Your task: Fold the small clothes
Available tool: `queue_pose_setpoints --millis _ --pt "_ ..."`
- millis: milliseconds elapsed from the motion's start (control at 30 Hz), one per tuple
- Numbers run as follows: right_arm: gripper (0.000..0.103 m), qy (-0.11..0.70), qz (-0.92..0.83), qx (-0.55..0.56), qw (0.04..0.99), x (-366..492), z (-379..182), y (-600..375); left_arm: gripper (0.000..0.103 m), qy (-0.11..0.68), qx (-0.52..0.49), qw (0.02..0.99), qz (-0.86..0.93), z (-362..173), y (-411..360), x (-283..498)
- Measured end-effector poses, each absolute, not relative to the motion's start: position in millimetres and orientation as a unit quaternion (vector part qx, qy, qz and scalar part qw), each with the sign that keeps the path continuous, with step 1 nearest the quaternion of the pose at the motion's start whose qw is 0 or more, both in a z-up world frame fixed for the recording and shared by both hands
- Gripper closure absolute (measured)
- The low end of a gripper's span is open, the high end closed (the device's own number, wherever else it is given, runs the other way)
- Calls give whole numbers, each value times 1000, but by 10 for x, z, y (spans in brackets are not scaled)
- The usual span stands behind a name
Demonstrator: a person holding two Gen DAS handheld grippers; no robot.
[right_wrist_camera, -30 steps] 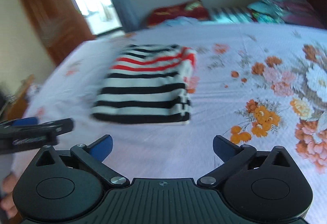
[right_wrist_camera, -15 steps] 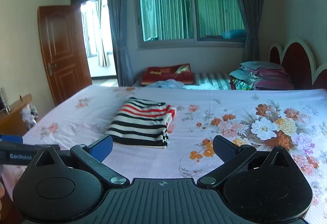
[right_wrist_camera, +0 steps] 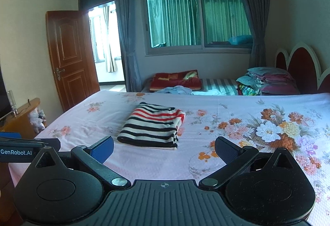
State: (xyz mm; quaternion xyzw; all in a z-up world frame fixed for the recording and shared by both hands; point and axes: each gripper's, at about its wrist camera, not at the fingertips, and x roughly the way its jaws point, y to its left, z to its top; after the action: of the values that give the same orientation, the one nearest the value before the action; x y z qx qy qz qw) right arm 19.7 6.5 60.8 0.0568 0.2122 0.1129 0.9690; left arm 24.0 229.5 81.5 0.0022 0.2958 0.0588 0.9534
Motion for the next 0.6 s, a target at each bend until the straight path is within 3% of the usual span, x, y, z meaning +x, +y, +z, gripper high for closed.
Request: queue_pose_setpoints --millis 600 --pt "0 206 116 49 970 79 660 91 0 291 -2 955 63 822 2356 147"
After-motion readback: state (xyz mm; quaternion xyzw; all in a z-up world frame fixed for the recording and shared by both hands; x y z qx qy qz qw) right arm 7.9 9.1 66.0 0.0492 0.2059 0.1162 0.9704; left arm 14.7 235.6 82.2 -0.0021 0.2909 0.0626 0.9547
